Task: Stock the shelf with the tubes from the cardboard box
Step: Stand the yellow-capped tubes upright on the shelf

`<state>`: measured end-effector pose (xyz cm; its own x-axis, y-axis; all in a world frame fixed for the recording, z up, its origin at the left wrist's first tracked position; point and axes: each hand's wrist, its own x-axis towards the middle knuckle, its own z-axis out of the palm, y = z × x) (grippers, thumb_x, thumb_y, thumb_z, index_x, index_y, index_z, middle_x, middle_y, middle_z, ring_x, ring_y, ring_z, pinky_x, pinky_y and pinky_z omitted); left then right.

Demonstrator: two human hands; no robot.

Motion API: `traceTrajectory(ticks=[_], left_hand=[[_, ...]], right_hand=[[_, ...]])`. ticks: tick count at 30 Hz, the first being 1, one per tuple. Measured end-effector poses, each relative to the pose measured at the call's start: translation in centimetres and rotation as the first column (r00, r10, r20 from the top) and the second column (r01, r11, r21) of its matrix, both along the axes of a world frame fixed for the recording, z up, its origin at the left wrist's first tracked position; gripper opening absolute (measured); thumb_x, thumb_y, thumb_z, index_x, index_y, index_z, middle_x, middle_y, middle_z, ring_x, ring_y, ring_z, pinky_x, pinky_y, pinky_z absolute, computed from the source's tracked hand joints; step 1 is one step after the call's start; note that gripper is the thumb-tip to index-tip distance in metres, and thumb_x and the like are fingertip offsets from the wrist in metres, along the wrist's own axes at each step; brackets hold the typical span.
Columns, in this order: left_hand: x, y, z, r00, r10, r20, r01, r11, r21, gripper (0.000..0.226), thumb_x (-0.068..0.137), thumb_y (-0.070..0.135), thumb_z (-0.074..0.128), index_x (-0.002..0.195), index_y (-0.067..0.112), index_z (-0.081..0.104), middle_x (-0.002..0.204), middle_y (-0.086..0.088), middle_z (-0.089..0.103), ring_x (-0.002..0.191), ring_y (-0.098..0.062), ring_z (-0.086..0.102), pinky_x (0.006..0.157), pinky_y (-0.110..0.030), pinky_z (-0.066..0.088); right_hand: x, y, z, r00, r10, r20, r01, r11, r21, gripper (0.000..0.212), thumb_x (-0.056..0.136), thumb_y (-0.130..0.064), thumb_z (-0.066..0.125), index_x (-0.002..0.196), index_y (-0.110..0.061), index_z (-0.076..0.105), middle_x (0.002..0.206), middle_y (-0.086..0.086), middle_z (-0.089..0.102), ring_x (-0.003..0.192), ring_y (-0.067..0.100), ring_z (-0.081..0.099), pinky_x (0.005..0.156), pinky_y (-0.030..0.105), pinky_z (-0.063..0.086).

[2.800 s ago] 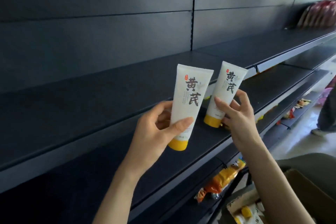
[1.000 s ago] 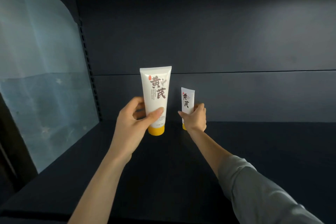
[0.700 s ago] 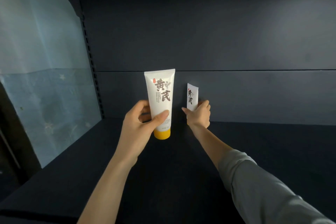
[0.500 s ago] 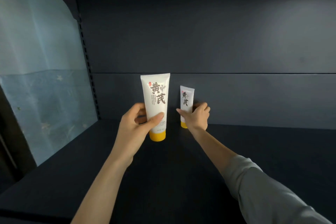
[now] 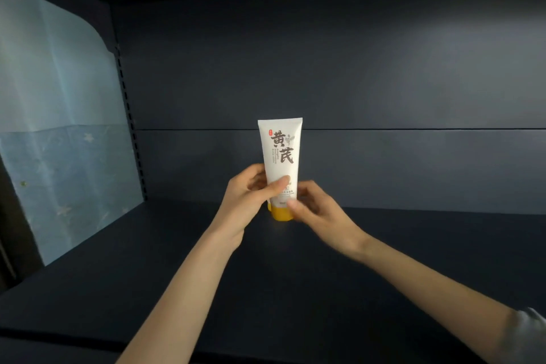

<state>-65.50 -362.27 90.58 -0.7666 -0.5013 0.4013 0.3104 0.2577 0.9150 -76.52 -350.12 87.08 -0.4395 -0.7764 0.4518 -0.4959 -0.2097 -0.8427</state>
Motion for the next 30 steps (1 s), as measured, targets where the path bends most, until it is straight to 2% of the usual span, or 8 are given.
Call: traceTrajectory(ticks=[4,8,13,17,19,22,24,30], left_hand=[[-0.7,1.8,0.3,0.999,-0.042,0.012,0.042,0.999,-0.007,0.025,0.082,0.021,0.072,0.105,0.026,0.066,0.099,0.013,0.073,0.092,0.002,0.066,0.066,-0.007,0.048],[-1.0,2.9,0.2,0.997,-0.058,0.041,0.059,0.998,-0.019,0.031,0.081,0.022,0.072,0.111,0.024,0.065,0.105,0.010,0.072,0.098,-0.003,0.066,0.078,-0.019,0.052],[-0.7,3.2,-0.2,0.997,-0.074,0.018,0.074,0.997,-0.026,0.030,0.082,0.019,0.071,0.111,0.020,0.065,0.105,0.007,0.071,0.098,-0.003,0.066,0.072,-0.011,0.050],[0.1,2.9,-1.0,0.997,0.052,0.065,-0.036,0.975,-0.221,0.041,0.086,0.030,0.066,0.125,0.028,0.056,0.120,0.011,0.064,0.111,-0.004,0.059,0.090,-0.021,0.051],[1.0,2.0,-1.6,0.971,0.215,0.102,-0.150,0.886,-0.438,0.051,0.090,0.039,0.058,0.138,0.029,0.044,0.135,0.010,0.053,0.123,-0.007,0.049,0.101,-0.028,0.042],[2.8,0.2,-2.8,0.831,0.546,0.103,-0.240,0.520,-0.820,0.063,0.092,0.054,0.038,0.148,0.028,0.025,0.148,0.007,0.039,0.134,-0.015,0.035,0.111,-0.039,0.026],[3.8,-0.8,-3.6,0.743,0.654,0.140,-0.162,0.379,-0.911,0.070,0.090,0.061,0.021,0.151,0.027,0.013,0.153,0.006,0.029,0.140,-0.016,0.026,0.115,-0.041,0.017],[6.7,-3.0,-5.5,0.602,0.760,0.243,-0.033,0.328,-0.944,0.082,0.079,0.068,-0.005,0.151,0.029,-0.005,0.159,0.007,0.012,0.145,-0.013,0.011,0.118,-0.044,0.008]], right_hand=[[1.1,2.0,-0.6,0.999,-0.030,0.012,0.030,0.998,-0.052,0.052,0.075,-0.050,0.066,0.119,-0.026,0.050,0.113,-0.010,0.066,0.106,0.007,0.063,0.091,0.029,0.052],[0.9,3.0,0.1,0.995,-0.098,0.022,0.100,0.988,-0.115,0.040,0.075,-0.043,0.069,0.108,-0.025,0.056,0.103,-0.015,0.068,0.098,0.006,0.066,0.082,0.024,0.054],[0.7,3.4,0.3,0.995,-0.086,0.045,0.091,0.988,-0.122,0.037,0.078,-0.030,0.074,0.110,-0.023,0.058,0.104,-0.012,0.069,0.097,0.007,0.066,0.077,0.019,0.053],[-0.2,2.7,0.0,0.993,-0.070,0.096,0.077,0.995,-0.067,0.036,0.078,-0.029,0.075,0.108,-0.026,0.057,0.103,-0.012,0.069,0.096,0.005,0.066,0.075,0.016,0.053],[-1.2,2.0,-0.1,0.987,-0.114,0.113,0.119,0.992,-0.040,0.037,0.077,-0.029,0.076,0.107,-0.029,0.055,0.103,-0.012,0.069,0.096,0.002,0.065,0.075,0.019,0.054],[-3.5,0.4,-0.3,0.967,-0.230,0.110,0.232,0.973,-0.002,0.037,0.079,-0.026,0.076,0.104,-0.033,0.050,0.104,-0.015,0.064,0.094,0.001,0.064,0.069,0.015,0.051],[-5.2,-0.7,-0.6,0.940,-0.330,0.081,0.329,0.944,0.030,0.040,0.080,-0.025,0.075,0.107,-0.029,0.047,0.103,-0.016,0.059,0.091,0.001,0.060,0.062,0.012,0.048],[-8.8,-4.1,-2.4,0.852,-0.520,0.065,0.510,0.851,0.128,0.052,0.081,-0.022,0.074,0.124,-0.014,0.046,0.121,0.000,0.056,0.102,0.012,0.053,0.074,0.021,0.045]])
